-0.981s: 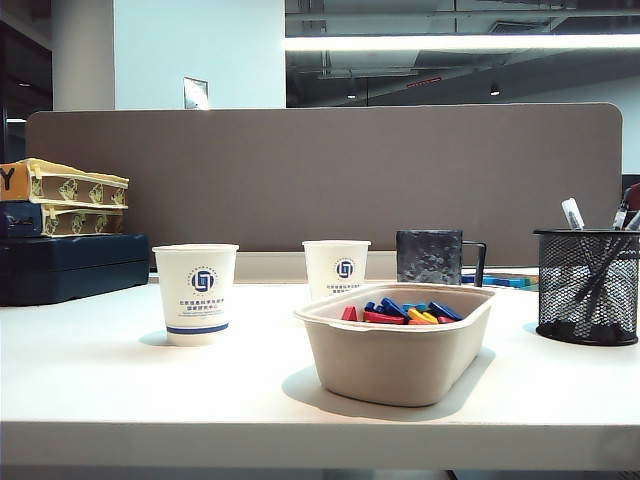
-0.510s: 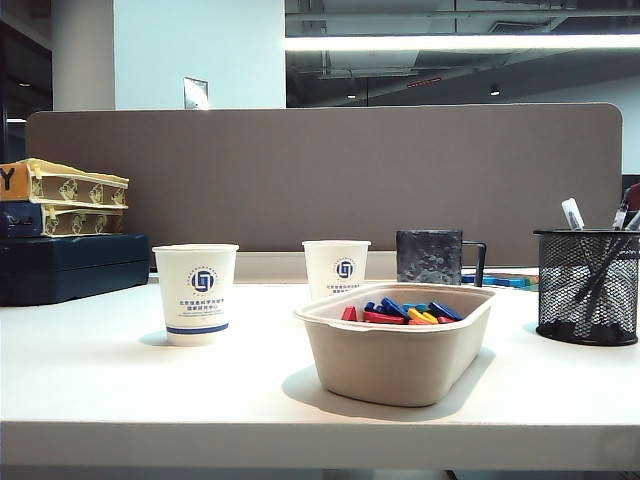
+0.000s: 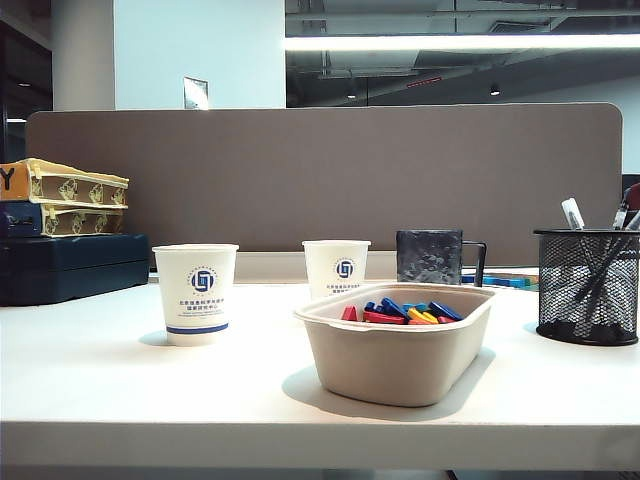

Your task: Pick up one pen and put it in the pen container.

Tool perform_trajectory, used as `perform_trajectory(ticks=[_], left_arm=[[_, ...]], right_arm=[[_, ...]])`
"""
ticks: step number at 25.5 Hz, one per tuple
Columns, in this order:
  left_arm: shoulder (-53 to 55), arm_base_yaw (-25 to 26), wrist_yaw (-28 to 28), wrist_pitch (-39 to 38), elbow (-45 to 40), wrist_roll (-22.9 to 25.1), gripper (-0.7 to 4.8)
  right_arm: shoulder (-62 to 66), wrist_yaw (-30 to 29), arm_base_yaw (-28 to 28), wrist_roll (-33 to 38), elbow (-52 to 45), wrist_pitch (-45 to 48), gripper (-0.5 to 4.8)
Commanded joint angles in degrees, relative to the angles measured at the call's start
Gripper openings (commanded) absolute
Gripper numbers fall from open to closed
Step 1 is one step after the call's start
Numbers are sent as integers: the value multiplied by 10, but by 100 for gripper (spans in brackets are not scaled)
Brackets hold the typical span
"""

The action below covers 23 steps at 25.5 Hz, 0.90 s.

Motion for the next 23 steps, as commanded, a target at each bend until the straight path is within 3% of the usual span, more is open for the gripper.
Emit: perform_trajectory(ticks=[1,6,9,13,23], left_arm=[[0,1,-3,7,2,7,3],[0,1,-3,7,2,12,12],[0,1,-27,7,2,26,79],[0,1,-65,6,2,24,81],[0,1,-64,2,2,24,80]], right_arm=[[-1,-4,0,-24,-3,18,-2],[-1,-19,0,-24,-3,31,-2],[-1,-19,-1,-24,-3,32,-1],[-1,-19,-1,-22,-3,30,-1],[0,-17,26,-22,-3,22,-1]])
